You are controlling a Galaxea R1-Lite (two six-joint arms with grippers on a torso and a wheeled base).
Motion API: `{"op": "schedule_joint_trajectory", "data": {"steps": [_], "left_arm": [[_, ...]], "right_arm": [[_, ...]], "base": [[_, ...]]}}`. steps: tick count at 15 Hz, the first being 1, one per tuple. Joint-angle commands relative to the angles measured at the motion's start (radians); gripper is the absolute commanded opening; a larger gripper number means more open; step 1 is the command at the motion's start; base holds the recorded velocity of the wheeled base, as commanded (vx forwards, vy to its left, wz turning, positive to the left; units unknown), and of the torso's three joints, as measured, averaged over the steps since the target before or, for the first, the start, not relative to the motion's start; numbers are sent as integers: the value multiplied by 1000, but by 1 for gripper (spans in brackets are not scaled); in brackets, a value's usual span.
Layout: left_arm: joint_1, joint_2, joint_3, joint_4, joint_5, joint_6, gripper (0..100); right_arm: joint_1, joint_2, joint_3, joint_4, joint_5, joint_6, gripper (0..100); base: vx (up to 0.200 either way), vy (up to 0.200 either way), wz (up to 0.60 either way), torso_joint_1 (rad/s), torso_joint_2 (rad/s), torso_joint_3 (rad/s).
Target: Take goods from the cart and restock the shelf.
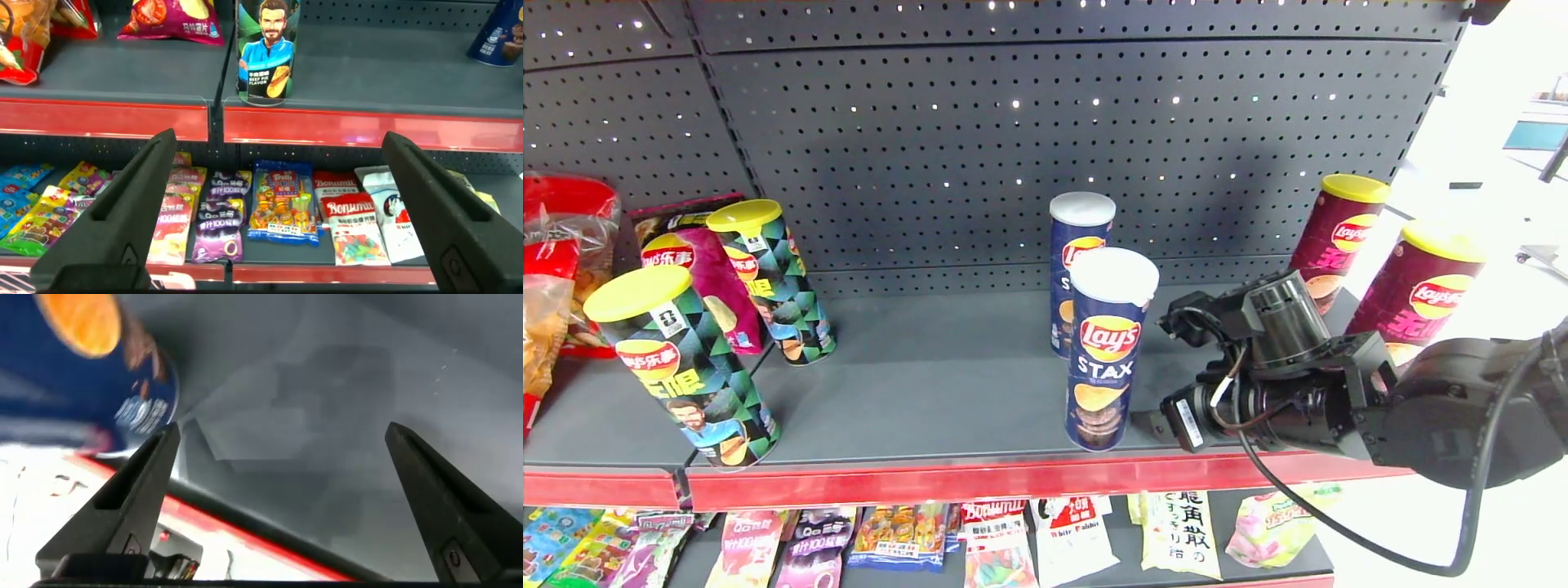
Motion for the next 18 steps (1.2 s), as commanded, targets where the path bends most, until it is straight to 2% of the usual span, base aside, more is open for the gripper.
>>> {"op": "schedule_joint_trajectory", "data": {"steps": [1,4,18], "left_arm": [[0,0,0,0,0,0,100],[0,0,0,0,0,0,100],[0,0,0,0,0,0,100]], "right_arm": [[0,14,-14,0,-3,0,100],[2,23,-17,0,-35,-11,100],[35,60,-52,-49,-36,-15,100]], "base": [[0,0,0,0,0,0],[0,0,0,0,0,0],[0,0,0,0,0,0]]}}
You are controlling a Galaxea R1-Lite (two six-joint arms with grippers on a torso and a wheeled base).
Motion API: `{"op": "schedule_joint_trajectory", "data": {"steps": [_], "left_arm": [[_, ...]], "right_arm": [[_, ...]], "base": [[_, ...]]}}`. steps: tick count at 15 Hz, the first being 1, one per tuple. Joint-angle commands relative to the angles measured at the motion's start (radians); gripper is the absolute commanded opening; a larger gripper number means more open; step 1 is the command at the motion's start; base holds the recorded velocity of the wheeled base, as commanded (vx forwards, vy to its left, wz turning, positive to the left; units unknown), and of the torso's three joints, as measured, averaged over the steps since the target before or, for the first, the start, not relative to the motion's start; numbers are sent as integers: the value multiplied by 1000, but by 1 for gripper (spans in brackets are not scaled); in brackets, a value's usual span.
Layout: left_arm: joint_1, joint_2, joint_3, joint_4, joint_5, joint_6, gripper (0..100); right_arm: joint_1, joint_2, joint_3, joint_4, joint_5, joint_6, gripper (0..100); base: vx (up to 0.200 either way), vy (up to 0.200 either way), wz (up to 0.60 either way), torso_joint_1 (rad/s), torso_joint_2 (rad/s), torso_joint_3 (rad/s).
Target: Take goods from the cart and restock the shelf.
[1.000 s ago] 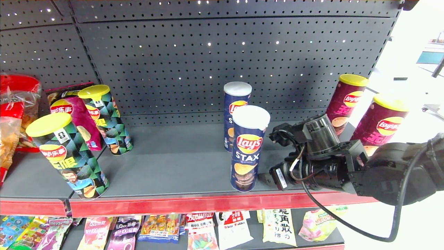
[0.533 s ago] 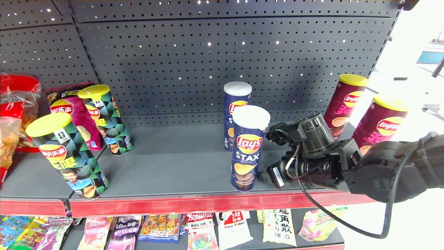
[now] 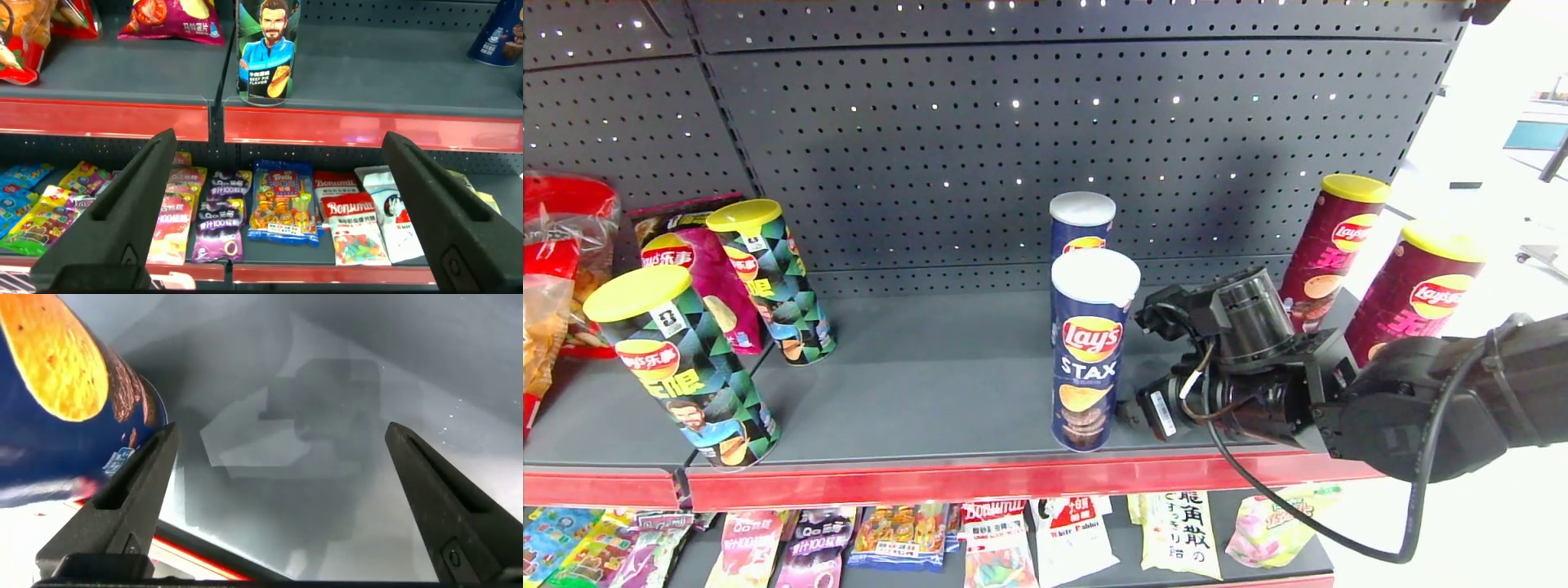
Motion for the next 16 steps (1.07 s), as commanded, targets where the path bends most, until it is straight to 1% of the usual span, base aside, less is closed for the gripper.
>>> {"op": "schedule_joint_trajectory", "data": {"steps": [1,10,14,16], "left_arm": [[0,0,0,0,0,0,100],[0,0,0,0,0,0,100],[0,0,0,0,0,0,100],[0,0,0,0,0,0,100]], "right_arm": [[3,1,-2,0,0,0,100],[18,8,-16,-2,0,1,100],[15,-9,-4,-2,0,1,100],[13,-53,18,-2,-20,3,100]], "base": [[0,0,0,0,0,0],[0,0,0,0,0,0],[0,0,0,0,0,0],[0,0,0,0,0,0]]}}
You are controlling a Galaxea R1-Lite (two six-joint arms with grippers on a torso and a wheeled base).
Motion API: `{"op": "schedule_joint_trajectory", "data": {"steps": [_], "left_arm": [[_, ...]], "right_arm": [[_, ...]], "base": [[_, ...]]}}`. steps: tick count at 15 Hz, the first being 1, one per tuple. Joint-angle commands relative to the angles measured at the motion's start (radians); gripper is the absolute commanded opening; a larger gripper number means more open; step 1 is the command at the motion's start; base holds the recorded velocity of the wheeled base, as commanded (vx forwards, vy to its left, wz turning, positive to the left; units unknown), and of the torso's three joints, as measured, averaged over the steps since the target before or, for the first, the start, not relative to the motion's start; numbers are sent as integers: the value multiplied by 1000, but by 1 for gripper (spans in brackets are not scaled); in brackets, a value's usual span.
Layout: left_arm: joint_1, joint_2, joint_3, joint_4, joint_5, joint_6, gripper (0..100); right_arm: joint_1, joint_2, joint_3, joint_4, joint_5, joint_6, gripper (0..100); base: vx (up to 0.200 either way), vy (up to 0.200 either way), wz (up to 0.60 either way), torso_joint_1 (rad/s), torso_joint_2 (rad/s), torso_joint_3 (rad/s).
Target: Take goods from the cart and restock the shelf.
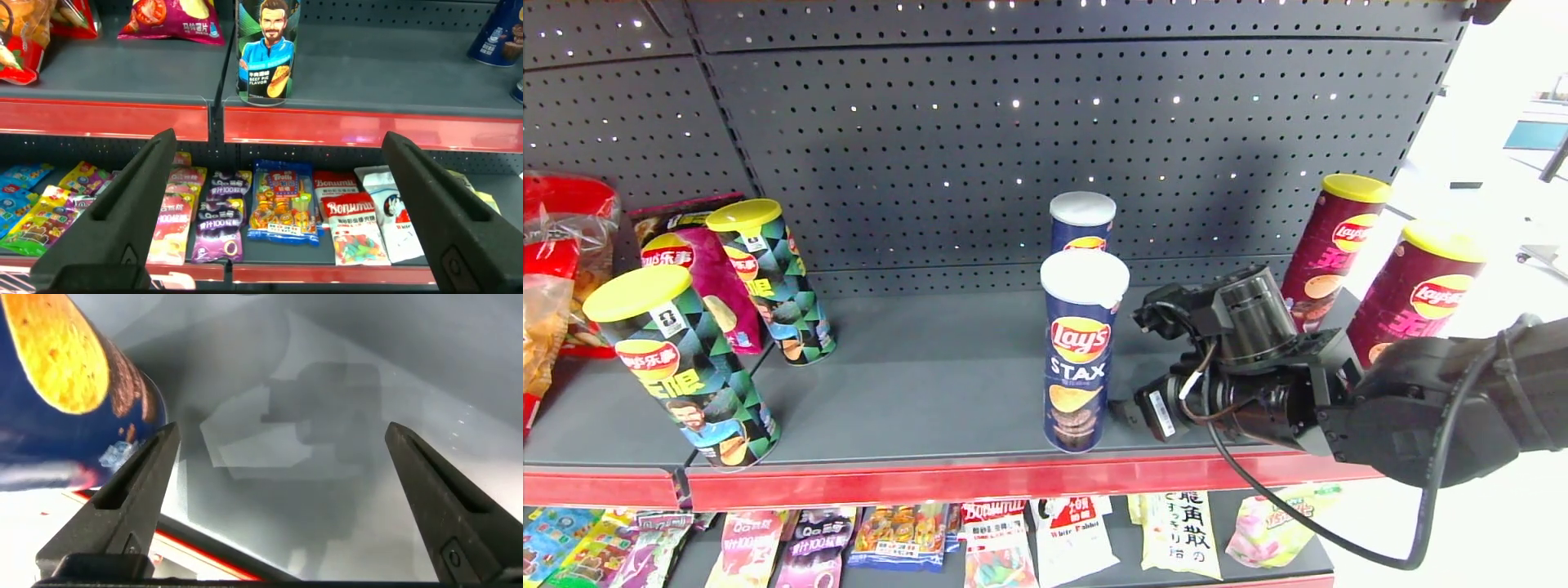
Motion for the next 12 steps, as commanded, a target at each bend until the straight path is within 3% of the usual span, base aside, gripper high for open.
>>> {"op": "schedule_joint_trajectory", "data": {"steps": [1,7,12], "left_arm": [[0,0,0,0,0,0,100],[0,0,0,0,0,0,100],[0,0,0,0,0,0,100]], "right_arm": [[-1,-84,47,0,-23,6,100],[34,-327,246,-35,-64,126,100],[11,-656,496,-34,54,103,100]], "base": [[0,0,0,0,0,0],[0,0,0,0,0,0],[0,0,0,0,0,0]]}}
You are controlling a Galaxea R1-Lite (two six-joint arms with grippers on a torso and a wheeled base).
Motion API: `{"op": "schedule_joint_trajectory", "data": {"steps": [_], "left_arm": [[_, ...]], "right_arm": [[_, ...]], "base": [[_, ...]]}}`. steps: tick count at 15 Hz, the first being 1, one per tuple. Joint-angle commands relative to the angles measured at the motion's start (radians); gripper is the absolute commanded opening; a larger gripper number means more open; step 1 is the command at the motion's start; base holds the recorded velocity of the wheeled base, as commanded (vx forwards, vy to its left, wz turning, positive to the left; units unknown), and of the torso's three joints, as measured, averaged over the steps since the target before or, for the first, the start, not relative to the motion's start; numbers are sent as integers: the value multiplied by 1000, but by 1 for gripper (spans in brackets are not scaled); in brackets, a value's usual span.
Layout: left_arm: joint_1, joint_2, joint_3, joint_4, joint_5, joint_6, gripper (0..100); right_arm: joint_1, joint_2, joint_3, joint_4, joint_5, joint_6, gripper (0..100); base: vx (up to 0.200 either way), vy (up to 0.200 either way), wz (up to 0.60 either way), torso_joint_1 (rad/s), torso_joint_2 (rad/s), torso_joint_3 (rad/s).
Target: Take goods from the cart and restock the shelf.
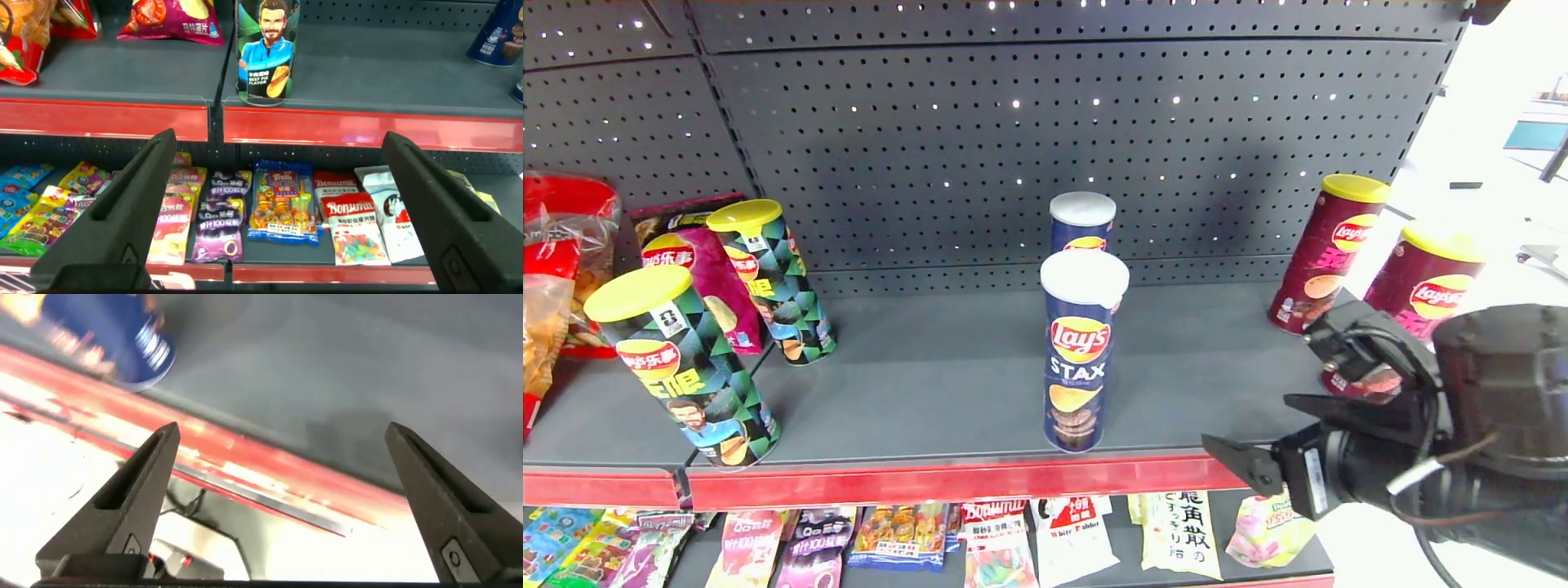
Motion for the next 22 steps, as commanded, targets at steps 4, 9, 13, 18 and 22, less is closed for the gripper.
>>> {"op": "schedule_joint_trajectory", "data": {"steps": [4,9,13,18,22], "left_arm": [[0,0,0,0,0,0,100],[0,0,0,0,0,0,100],[0,0,0,0,0,0,100],[0,0,0,0,0,0,100],[0,0,0,0,0,0,100]], "right_arm": [[-119,-455,336,-1,130,-146,100],[-376,-708,508,-1,345,-275,100],[-612,-955,591,29,340,-299,100],[-728,-1205,573,210,319,-206,100],[-665,-1303,591,223,265,-121,100]], "base": [[0,0,0,0,0,0],[0,0,0,0,0,0],[0,0,0,0,0,0],[0,0,0,0,0,0],[0,0,0,0,0,0]]}}
